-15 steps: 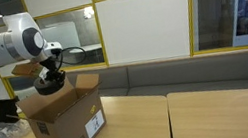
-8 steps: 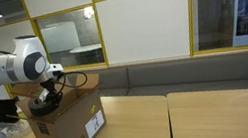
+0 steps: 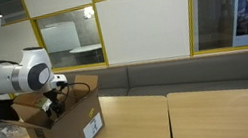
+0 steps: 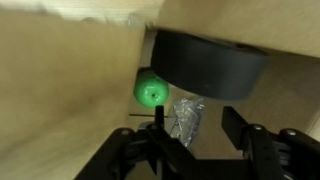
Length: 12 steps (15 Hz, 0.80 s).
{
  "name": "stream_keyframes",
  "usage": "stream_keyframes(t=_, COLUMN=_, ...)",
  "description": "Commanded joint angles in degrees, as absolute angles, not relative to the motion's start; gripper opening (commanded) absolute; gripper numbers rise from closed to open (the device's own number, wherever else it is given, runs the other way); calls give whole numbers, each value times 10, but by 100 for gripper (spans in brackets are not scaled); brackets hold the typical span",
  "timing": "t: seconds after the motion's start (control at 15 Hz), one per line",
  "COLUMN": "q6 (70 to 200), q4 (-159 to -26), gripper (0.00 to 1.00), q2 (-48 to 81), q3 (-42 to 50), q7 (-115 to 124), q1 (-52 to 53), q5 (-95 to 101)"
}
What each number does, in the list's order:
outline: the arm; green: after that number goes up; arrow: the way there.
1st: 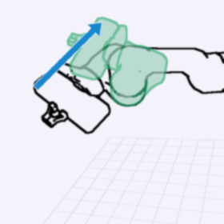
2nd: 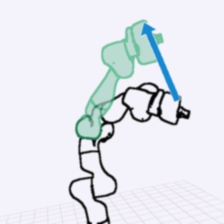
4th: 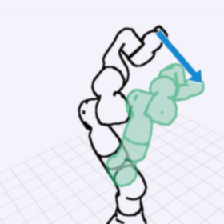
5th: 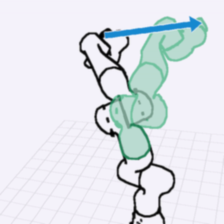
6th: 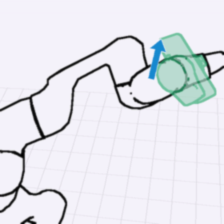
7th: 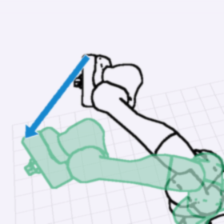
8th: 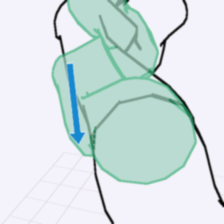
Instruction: Put the green ball, masking tape and pliers inside the brown box
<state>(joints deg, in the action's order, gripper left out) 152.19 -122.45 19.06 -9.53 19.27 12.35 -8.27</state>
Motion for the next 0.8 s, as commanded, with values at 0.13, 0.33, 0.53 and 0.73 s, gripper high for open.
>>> stream_keyframes(t=0.13, q6=1522, q4=-1220, gripper=100, q2=187, q3=-97, q7=179, q1=124, q5=-93)
stream_keyframes(t=0.33, q6=1514, q4=-1232, gripper=100, q2=161, q3=-79, q7=196, q1=131, q5=-65)
stream_keyframes(t=0.53, q6=1496, q4=-1253, gripper=100, q2=110, q3=-48, q7=221, q1=137, q5=-7)
stream_keyframes(t=0.73, q6=1476, q4=-1287, gripper=100, q2=40, q3=-21, q7=257, q1=129, q5=63)
